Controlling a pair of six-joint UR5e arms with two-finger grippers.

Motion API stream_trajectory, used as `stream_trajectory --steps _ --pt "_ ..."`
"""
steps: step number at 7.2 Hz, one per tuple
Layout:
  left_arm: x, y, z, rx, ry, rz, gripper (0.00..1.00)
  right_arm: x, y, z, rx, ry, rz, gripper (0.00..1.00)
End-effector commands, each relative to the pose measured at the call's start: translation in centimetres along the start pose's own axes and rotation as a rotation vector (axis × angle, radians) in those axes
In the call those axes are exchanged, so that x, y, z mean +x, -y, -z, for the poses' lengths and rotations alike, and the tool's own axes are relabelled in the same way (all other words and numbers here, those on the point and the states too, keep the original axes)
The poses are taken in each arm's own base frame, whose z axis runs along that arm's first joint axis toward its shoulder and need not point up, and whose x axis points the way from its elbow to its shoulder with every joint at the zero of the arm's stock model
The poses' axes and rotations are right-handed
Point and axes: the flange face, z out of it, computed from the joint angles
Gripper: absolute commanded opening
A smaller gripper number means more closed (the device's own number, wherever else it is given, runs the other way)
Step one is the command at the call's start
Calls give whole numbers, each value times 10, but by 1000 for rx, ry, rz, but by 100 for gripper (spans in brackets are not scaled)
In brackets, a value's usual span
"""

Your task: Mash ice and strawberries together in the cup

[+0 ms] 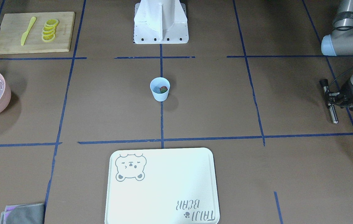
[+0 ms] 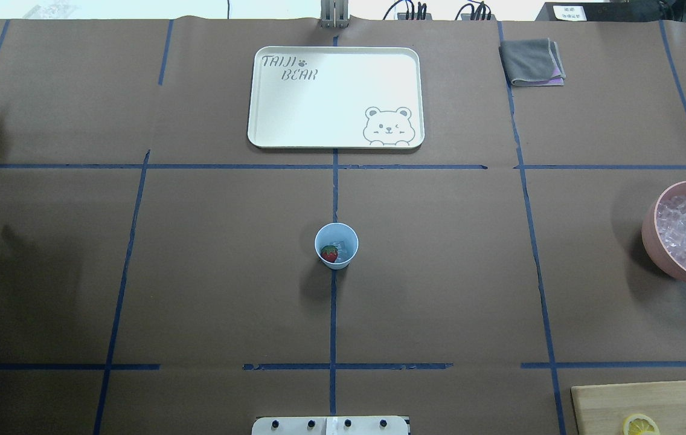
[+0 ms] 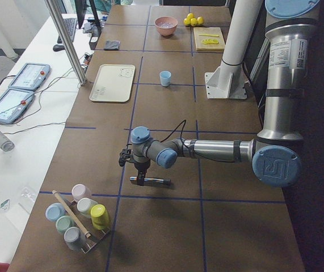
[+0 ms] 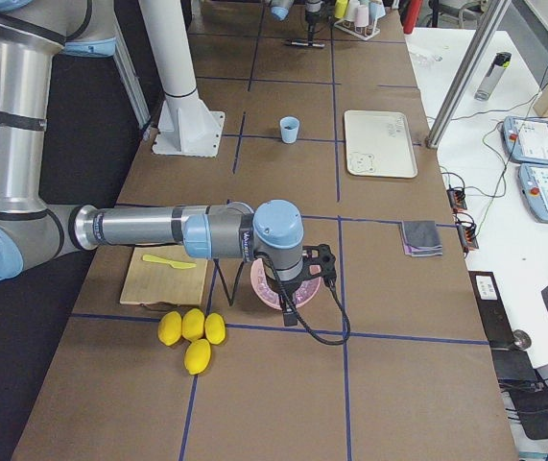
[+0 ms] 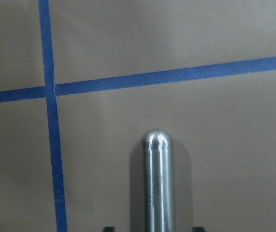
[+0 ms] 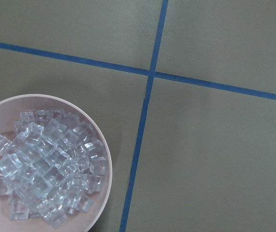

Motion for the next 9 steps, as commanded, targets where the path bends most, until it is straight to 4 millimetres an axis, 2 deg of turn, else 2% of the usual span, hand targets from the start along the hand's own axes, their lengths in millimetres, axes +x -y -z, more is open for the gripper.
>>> stream_trajectory --steps 1,2,3,5,6,7,8,9 --pt "12 0 8 -29 -76 -15 100 0 0 1 1 0 -2 100" --pt "12 2 21 -33 -130 -8 100 -1 1 2 3 -1 -2 100" --pt "-13 7 36 2 -127 -87 100 -1 0 1 1 0 -8 100" --pt "-103 12 83 -12 -114 -128 100 -1 0 1 1 0 -13 100" --pt "-155 5 111 -6 -97 -78 100 -1 0 1 1 0 -13 100" --pt "-173 5 132 -21 -92 -39 100 -1 0 2 2 0 -12 100" --pt "-187 14 158 -39 -115 46 100 -2 1 2 4 1 -12 100" --pt "-190 9 172 -45 -180 100 100 -2 1 2 5 1 -11 100"
